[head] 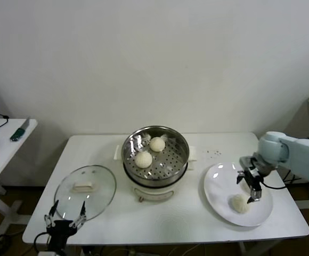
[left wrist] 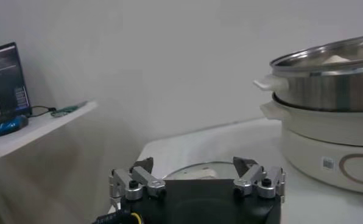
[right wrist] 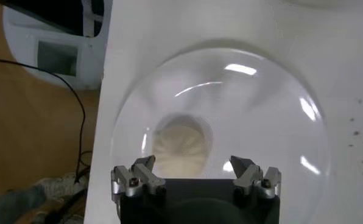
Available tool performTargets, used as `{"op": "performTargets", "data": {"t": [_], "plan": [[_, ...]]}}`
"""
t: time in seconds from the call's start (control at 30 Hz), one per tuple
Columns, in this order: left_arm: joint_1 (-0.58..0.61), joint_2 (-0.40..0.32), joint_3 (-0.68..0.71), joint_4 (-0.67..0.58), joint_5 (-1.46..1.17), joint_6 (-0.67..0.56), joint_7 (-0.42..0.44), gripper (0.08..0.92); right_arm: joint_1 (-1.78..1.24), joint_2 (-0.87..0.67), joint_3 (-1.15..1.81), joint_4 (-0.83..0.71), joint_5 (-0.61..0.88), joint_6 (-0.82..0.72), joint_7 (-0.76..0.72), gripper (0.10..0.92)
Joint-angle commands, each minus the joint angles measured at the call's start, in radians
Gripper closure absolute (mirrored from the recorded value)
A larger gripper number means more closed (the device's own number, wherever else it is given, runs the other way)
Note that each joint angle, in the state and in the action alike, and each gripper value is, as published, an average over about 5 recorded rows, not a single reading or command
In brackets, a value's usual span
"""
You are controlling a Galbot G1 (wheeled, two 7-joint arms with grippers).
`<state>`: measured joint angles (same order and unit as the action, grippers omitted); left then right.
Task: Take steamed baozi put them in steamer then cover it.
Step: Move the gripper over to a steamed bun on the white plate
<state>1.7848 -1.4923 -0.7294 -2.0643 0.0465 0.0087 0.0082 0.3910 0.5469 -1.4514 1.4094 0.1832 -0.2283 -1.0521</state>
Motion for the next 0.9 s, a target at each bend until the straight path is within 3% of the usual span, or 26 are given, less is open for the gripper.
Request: {"op": "performTargets", "data": {"t": [0.03, 0.67, 0.9], "plan": [[-0.006, -0.004, -0.005, 0.003, 0.006, 0.004, 0.001, 0.177, -0.158, 0.004, 0.108, -0.049, -0.072, 0.006, 0.013, 0.203], [0.004, -0.005, -0.009, 0.014, 0.002, -0.001, 0.002, 0.177, -0.163, 0.07, 0.085, -0.079, -0.082, 0.014, 0.019, 0.203], [0.009, -0.009, -0.008, 0.016, 0.002, -0.003, 0.001, 0.177, -0.162, 0.07, 0.087, -0.085, -0.086, 0.03, 0.018, 0.289]]}}
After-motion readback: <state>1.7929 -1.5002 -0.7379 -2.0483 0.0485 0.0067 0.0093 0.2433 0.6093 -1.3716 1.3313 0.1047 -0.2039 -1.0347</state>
